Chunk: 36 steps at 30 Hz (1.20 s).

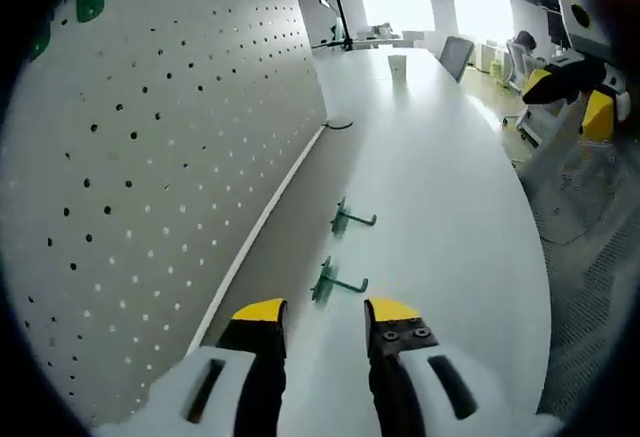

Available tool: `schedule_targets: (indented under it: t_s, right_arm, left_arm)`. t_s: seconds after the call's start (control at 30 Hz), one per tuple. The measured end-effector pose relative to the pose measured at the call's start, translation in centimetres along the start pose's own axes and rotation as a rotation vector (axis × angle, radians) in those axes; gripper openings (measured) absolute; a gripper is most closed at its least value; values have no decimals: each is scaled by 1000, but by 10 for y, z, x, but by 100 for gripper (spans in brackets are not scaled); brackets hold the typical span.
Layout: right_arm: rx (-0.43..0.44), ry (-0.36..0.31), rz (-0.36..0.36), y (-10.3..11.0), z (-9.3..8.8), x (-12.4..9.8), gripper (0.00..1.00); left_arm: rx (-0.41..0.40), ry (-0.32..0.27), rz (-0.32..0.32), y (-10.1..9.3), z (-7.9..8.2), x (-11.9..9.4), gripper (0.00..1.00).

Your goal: Insert the hook assembly into the mounting plate slot until the hook locks in place.

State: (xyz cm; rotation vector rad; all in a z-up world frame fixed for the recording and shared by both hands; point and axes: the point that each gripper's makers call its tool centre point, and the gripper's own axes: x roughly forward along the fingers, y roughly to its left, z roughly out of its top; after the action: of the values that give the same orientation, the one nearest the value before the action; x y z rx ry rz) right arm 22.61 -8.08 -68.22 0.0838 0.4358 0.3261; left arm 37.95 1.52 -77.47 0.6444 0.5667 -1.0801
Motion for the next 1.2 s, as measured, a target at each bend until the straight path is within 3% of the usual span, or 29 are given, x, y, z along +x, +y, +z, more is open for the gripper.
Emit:
schedule_targets:
  t_s: [0.47,1.2]
  right_arm:
    - [24,6,-10,-4,-1,0,37]
    - [46,1,-44,-11,-1,0,36]
  left_arm:
    - [36,39,-32,10,-7,28,28]
    - [47,60,-68,11,-11,49,19]
